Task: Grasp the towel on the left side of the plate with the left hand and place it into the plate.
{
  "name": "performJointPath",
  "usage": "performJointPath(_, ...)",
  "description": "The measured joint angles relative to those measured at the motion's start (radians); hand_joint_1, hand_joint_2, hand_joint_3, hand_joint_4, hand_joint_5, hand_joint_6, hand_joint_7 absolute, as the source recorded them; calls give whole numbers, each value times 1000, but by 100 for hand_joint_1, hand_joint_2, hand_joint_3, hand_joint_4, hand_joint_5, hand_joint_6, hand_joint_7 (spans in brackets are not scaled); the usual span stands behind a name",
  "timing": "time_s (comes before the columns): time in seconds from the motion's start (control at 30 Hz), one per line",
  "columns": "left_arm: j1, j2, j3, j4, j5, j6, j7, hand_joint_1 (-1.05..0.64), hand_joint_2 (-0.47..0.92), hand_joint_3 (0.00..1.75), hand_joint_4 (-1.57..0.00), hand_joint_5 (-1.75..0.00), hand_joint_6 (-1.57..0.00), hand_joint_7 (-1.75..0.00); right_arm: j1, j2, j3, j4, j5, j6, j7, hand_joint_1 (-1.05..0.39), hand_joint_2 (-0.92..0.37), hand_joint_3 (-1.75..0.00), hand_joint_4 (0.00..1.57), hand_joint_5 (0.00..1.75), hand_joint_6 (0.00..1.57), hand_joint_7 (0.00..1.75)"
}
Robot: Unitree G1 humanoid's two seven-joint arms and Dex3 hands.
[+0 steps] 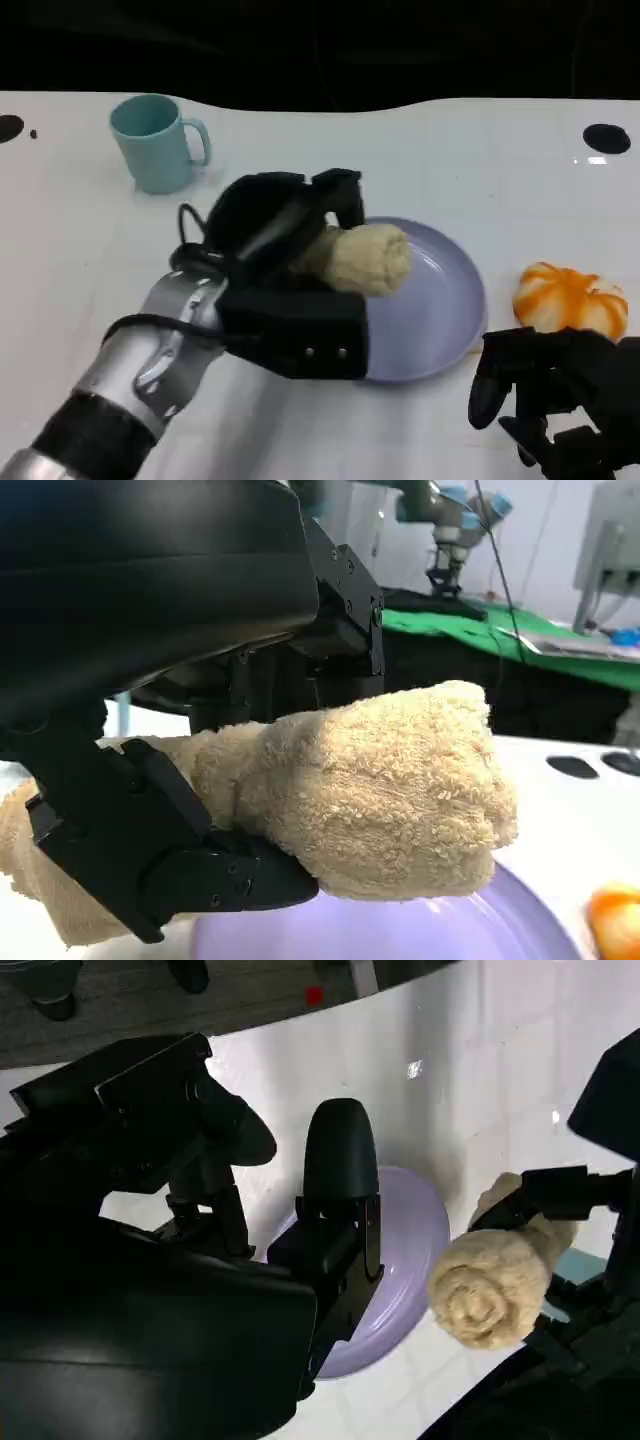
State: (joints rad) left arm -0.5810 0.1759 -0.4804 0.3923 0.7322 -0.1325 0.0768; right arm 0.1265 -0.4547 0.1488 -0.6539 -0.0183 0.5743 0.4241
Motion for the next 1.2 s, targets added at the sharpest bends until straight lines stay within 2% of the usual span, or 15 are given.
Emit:
performJointPath(0.1,-8,-29,-15,0,8,23,-22,-21,42,109,-91,-175,-65,-174,-1,0,0,-1,0,3,0,3,-59,-106,70,168,68,143)
performJointPath(0.17,-11,-47,-31,4,20,30,-27,-21,48,94,-91,-175,-66,-170,-2,0,0,-1,1,5,0,4,-59,-106,69,167,67,143)
performJointPath(0.23,-21,-66,-47,23,37,38,-27,-23,58,80,-89,-175,-72,-146,-5,-1,0,-1,1,8,1,4,-59,-106,69,167,67,143)
performJointPath(0.27,-27,-74,-54,29,40,46,-33,-23,61,77,-88,-175,-73,-140,-6,-1,0,-1,1,9,1,4,-59,-106,69,168,67,144)
performJointPath(0.3,-32,-81,-59,32,40,54,-45,-24,70,63,-76,-157,-75,-97,-6,-1,0,-2,2,11,1,4,-59,-106,69,168,67,144)
performJointPath(0.33,-35,-87,-62,33,35,62,-69,-25,78,47,-71,-141,-80,-66,-7,-1,0,-2,2,11,1,4,-59,-106,69,169,67,144)
performJointPath(0.37,-39,-92,-62,33,27,75,-105,-26,84,32,-66,-131,-81,-42,-7,-1,0,-2,2,12,2,4,-59,-106,69,169,67,144)
performJointPath(0.4,-40,-95,-63,33,16,85,-139,-31,89,21,-50,-103,-66,-18,-7,-1,0,-2,2,12,2,4,-59,-106,69,169,67,144)
performJointPath(0.43,-42,-95,-66,33,12,92,-170,-33,90,17,-44,-84,-58,-10,-7,-1,0,-2,2,12,2,4,-59,-106,69,170,67,144)
performJointPath(0.5,-43,-90,-78,31,13,105,-228,-42,92,11,-32,-50,-41,-2,-8,-1,0,-2,3,12,2,3,-60,-106,69,170,67,145)
performJointPath(0.63,-43,-79,-84,17,16,126,-277,-59,92,5,-17,-36,-23,0,-11,-1,0,-2,4,15,2,3,-60,-105,69,169,66,145)
performJointPath(0.8,-43,-66,-91,-4,29,135,-300,-69,92,2,-1,-48,-14,0,-13,-2,-1,-1,4,17,2,3,-60,-104,69,168,66,144)
performJointPath(0.97,-40,-38,-91,-60,36,142,-330,-71,92,2,-2,-50,-14,-1,-16,-1,0,-1,4,17,3,3,-60,-105,69,168,66,144)
performJointPath(1.2,29,27,-19,-243,-47,163,-412,-68,92,7,-5,-57,-21,-4,-18,-1,1,0,4,17,3,3,-59,-106,68,169,66,144)
